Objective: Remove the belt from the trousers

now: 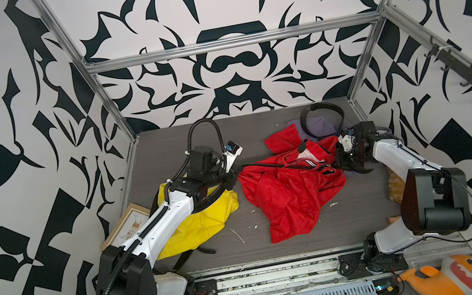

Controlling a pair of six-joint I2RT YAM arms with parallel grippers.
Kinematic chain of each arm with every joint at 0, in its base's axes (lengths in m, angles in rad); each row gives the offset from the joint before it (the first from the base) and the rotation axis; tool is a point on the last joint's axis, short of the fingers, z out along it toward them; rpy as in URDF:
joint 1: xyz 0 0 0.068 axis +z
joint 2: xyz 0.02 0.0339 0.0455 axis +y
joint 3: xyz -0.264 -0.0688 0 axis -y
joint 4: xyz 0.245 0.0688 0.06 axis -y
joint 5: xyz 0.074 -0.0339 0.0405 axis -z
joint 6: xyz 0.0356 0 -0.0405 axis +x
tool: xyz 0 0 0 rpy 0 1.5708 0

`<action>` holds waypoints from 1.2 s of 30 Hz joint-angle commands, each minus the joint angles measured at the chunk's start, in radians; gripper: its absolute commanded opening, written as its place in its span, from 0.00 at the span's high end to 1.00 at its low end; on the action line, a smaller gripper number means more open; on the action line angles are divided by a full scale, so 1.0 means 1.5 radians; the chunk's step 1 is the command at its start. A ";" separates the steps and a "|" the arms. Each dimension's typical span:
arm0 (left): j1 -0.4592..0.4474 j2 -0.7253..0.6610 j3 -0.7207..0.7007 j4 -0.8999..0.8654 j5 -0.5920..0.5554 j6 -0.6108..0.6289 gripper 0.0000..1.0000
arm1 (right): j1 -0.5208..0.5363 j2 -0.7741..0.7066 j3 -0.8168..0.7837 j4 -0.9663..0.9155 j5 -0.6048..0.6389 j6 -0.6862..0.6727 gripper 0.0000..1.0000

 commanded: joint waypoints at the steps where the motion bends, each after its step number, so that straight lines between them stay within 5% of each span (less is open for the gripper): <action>1: 0.028 -0.010 0.050 -0.062 -0.096 0.008 0.63 | -0.045 -0.015 -0.003 0.038 0.256 -0.021 0.80; 3: 0.021 -0.001 0.074 -0.107 -0.112 0.028 0.32 | -0.031 -0.014 0.000 0.039 0.268 -0.025 0.80; 7: -0.021 0.012 0.131 -0.168 -0.194 0.072 0.02 | -0.014 -0.018 -0.005 0.043 0.273 -0.029 0.79; 11: -0.096 0.063 0.206 -0.170 -0.212 0.130 0.01 | -0.003 -0.026 -0.008 0.046 0.273 -0.033 0.77; 17: -0.193 0.286 0.435 -0.293 -0.178 0.186 0.00 | 0.017 -0.030 0.004 0.037 0.267 -0.033 0.75; 23: -0.234 0.393 0.518 -0.295 -0.132 0.197 0.11 | 0.027 -0.034 0.004 0.033 0.259 -0.033 0.73; 29: -0.238 0.430 0.542 -0.289 -0.130 0.190 0.35 | 0.030 -0.039 0.007 0.032 0.253 -0.032 0.71; 36: -0.248 0.414 0.522 -0.262 -0.158 0.188 0.95 | 0.036 -0.026 0.000 0.041 0.253 -0.030 0.68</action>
